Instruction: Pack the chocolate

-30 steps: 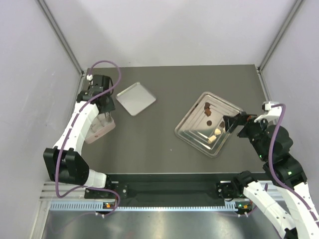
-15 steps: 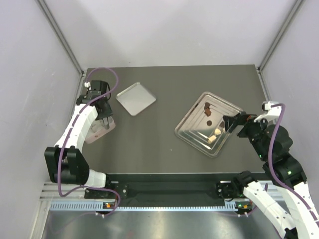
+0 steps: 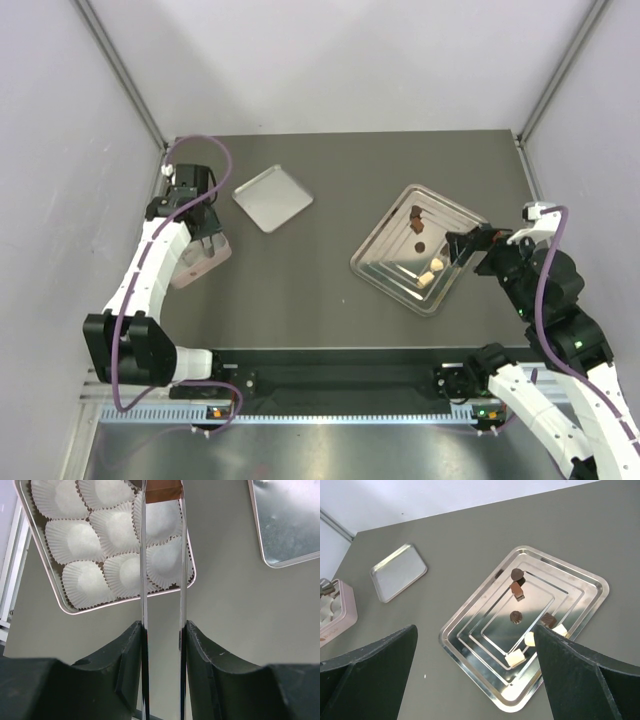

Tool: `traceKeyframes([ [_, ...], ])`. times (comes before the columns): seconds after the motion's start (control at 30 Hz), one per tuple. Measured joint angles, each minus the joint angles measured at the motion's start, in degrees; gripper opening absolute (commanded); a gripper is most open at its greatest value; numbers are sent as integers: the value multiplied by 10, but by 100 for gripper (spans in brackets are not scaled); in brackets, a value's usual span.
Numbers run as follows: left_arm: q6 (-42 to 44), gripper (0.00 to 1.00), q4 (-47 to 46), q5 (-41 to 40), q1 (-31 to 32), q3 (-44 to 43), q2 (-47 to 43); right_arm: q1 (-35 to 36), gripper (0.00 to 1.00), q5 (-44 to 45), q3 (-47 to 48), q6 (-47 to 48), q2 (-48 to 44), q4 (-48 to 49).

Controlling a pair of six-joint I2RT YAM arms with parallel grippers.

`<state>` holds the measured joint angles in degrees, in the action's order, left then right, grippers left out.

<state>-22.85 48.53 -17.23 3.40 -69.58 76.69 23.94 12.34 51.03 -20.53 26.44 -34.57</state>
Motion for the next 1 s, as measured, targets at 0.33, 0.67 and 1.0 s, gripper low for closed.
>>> traceKeyframes([
  [0.33, -2, 42, 1, 4, 0, 40, -2, 0, 100, -4, 0, 0, 4, 6],
  [0.67, -2, 52, 0, 4, 0, 46, -3, 0, 100, -5, 0, 0, 4, 7],
  [1.0, 11, 49, 10, 34, 0, -18, -5, 0, 100, -8, 0, -1, 6, 7],
])
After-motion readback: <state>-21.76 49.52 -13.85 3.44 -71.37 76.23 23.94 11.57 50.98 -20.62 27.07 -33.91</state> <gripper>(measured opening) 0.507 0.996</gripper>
